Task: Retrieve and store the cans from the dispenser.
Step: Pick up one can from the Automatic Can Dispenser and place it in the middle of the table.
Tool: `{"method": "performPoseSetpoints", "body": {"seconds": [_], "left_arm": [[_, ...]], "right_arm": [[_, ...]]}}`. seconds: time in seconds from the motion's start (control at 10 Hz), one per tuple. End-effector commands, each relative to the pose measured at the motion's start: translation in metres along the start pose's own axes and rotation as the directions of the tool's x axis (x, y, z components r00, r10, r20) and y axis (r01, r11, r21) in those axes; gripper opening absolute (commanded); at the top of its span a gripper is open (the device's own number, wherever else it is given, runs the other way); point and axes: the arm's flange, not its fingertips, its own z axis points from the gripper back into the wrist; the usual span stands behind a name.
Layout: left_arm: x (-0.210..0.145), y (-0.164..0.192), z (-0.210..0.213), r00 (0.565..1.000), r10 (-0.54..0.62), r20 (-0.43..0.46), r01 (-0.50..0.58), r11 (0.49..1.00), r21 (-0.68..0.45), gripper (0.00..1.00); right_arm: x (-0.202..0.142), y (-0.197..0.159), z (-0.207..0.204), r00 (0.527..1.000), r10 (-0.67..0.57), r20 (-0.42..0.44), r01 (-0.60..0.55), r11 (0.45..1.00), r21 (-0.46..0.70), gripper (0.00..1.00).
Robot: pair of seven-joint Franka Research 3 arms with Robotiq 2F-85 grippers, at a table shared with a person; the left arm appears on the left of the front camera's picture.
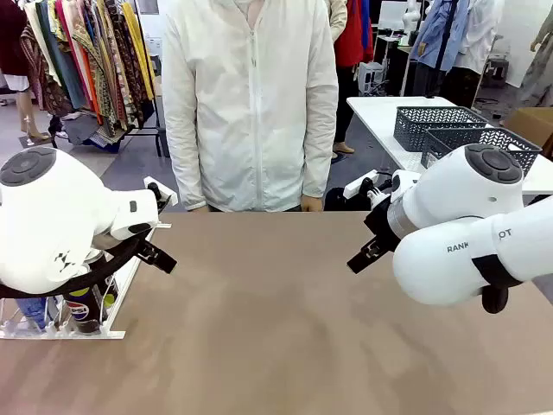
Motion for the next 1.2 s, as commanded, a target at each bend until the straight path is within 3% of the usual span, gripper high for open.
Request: {"method": "performPoseSetpoints", "body": {"seconds": [0.0,1.1], "left_arm": [[0.0001,0.0,0.0002,1.0,0.0,0.0,0.0,1.0,0.0,1.0],[0.0001,0.0,0.0002,1.0,0.0,0.0,0.0,1.0,0.0,1.0]], "right_arm": [[0.0,0.0,0.0,1.0,0.0,0.0,0.0,1.0,0.0,1.0],[0.0,0.0,0.0,1.0,0.0,0.0,0.0,1.0,0.0,1.0]]}}
